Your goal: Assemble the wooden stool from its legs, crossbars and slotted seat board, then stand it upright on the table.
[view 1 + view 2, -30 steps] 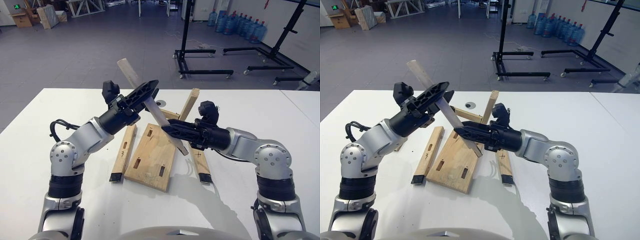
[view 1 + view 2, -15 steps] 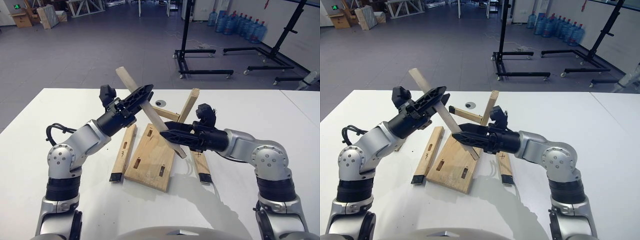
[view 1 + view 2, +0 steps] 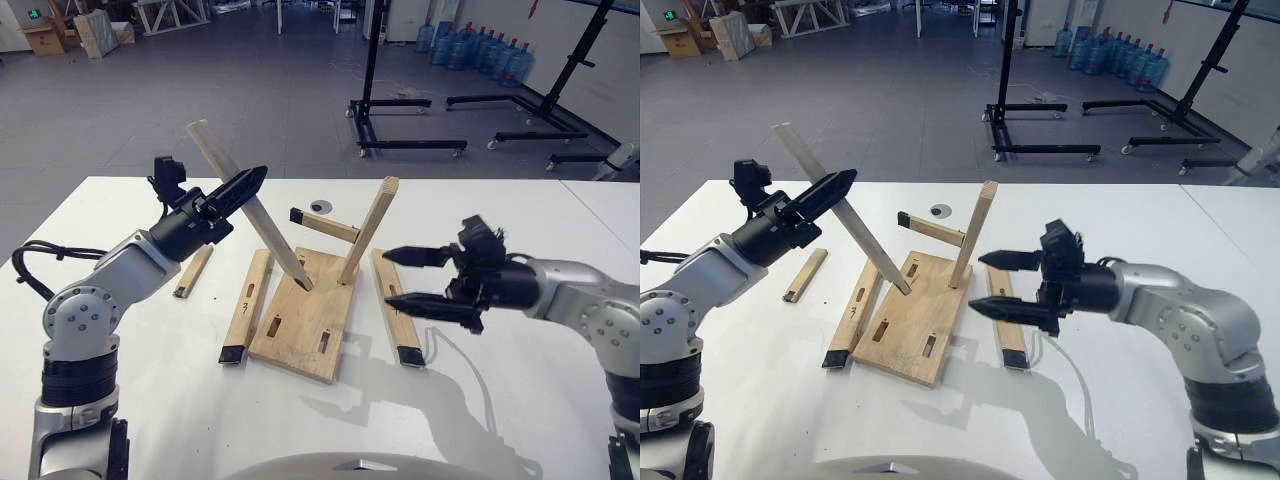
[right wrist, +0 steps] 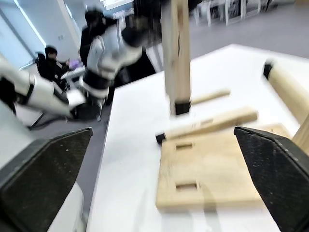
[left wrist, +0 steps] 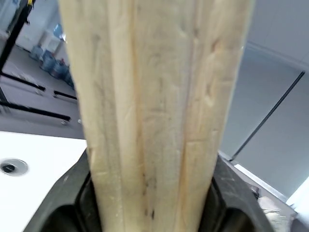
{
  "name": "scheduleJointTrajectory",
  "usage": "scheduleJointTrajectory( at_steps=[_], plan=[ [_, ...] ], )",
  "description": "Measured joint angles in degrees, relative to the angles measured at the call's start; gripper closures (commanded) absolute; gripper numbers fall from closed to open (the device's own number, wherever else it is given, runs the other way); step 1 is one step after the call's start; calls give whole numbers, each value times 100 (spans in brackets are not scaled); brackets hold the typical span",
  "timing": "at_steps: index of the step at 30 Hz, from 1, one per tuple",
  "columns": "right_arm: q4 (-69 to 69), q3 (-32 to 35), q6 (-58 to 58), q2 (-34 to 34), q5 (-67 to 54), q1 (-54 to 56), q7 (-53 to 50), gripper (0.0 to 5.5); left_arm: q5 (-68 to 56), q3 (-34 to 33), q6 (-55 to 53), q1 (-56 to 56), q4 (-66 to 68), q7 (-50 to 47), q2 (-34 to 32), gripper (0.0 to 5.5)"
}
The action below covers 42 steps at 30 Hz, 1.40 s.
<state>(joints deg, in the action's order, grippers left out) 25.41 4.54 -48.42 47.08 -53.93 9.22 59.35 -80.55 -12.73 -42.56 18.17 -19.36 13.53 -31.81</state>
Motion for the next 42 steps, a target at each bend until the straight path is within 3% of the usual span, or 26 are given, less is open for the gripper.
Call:
scheduleJointTrajectory(
  at_steps=[3, 8, 10, 16, 32, 42],
  plan=[
    [157, -889, 977, -107, 1255, -134, 22, 10, 700, -17, 178, -64, -201, 282, -154, 348],
    [63, -2298, 1896, -922, 3420, 657, -1003, 10, 1387, -113, 387, -139, -285, 457, -213, 348],
    [-141, -3027, 1836, -1234, 4357, 1219, -1398, 10, 1531, -147, 440, -152, -287, 548, -205, 348],
    [-409, -4305, 1140, -1675, 5491, 1792, -1533, 10, 1847, -163, 521, -167, -242, 701, -46, 348],
    [-387, -4974, 322, -2079, 6013, 2187, -1144, 10, 2233, -198, 554, -245, -231, 869, 266, 348],
    [-145, -5357, 560, -1558, 6514, 2339, -733, 10, 2367, -155, 554, -245, -210, 878, 420, 348]
  ],
)
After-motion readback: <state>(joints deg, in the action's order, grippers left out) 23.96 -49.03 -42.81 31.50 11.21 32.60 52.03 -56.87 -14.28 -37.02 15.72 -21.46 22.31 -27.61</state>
